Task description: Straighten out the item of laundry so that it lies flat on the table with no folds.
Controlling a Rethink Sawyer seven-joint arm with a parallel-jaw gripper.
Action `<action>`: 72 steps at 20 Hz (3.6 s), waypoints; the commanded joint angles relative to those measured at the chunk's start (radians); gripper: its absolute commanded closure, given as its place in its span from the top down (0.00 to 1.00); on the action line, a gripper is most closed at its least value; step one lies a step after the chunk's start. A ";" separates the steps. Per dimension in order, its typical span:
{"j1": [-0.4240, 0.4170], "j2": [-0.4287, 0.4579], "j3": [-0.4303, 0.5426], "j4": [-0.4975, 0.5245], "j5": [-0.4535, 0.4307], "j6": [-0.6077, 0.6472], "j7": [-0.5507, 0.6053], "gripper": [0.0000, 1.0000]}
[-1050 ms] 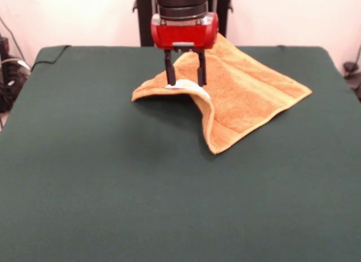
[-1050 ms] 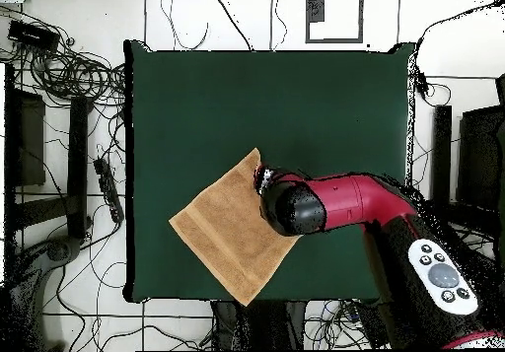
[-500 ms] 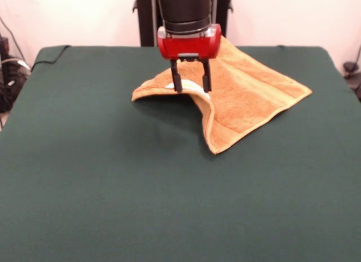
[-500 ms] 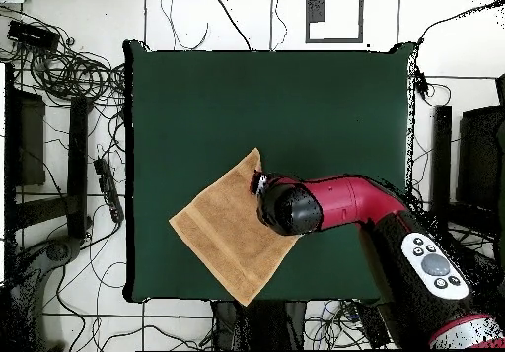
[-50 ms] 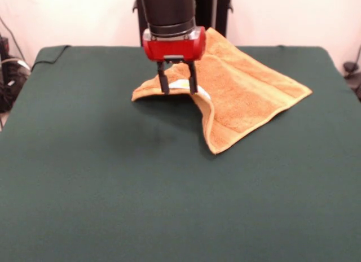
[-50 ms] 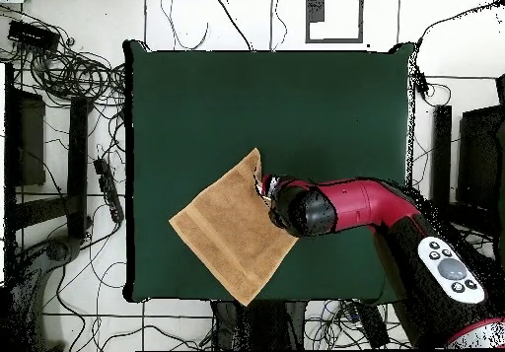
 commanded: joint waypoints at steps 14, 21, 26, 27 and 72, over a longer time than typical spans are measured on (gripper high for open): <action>0.000 -0.078 0.116 0.137 -0.044 0.092 -0.200 1.00; -0.004 -0.075 0.091 0.184 -0.073 0.034 -0.158 1.00; -0.008 -0.095 0.080 0.225 -0.078 0.008 -0.127 1.00; -0.009 -0.095 0.079 0.226 -0.079 0.006 -0.125 1.00; -0.080 0.075 0.042 0.139 -0.299 -0.106 -0.104 1.00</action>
